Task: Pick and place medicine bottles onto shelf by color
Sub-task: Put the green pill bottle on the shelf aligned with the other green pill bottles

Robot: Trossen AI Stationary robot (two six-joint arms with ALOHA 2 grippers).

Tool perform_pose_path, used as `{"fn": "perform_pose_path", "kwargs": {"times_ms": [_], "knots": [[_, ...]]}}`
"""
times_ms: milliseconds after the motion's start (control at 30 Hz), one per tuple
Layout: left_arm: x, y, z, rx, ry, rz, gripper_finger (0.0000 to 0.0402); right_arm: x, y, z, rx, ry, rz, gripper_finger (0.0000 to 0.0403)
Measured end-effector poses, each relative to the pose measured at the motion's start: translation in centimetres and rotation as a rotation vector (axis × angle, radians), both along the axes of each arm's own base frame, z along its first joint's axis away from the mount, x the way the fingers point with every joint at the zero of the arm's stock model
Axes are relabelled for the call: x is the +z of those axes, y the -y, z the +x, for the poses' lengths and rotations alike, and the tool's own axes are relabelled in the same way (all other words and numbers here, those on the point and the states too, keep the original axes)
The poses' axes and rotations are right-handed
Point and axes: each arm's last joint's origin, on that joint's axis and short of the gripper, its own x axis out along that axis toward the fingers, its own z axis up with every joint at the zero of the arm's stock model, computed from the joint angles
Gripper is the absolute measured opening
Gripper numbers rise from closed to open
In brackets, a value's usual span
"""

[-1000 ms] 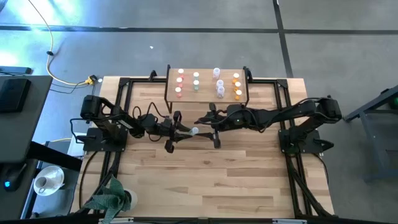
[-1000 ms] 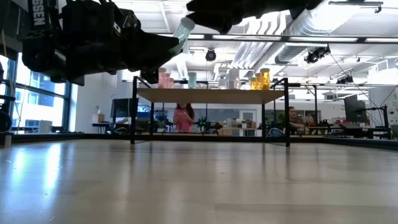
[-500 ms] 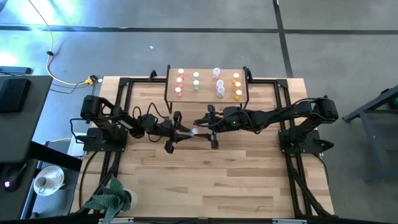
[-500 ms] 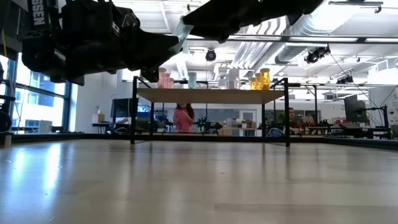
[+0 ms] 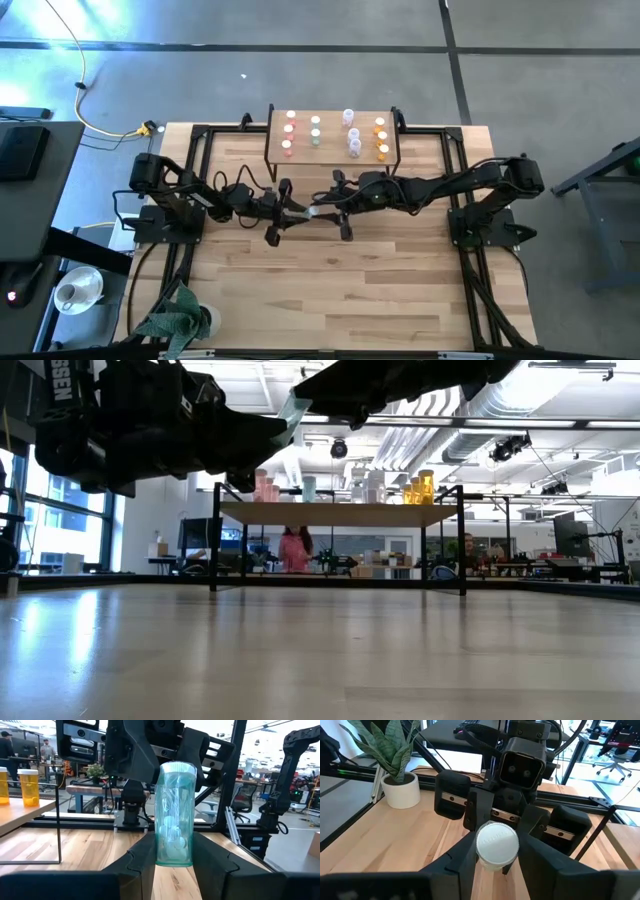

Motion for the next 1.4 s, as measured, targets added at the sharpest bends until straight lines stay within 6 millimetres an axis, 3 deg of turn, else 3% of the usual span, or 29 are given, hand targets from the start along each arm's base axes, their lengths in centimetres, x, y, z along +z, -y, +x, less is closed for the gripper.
{"fn": "perform_pose_path", "kwargs": {"times_ms": [567, 1033, 1400], "knots": [[0.0, 0.0, 0.0, 0.005, -0.004, -0.005, 0.0113, -0.1, 0.0, 0.0, 0.0, -0.007, 0.0, 0.0113], [-0.3, -0.3, 0.0, 0.032, -0.036, -0.049, 0.0234, -0.1, 0.0, -0.1, -0.009, -0.021, -0.007, 0.0112], [-1.0, -1.6, -0.2, 0.048, -0.111, -0.158, 0.0237, 3.8, 1.8, -2.0, -0.097, 0.067, -0.017, 0.0112]]}}
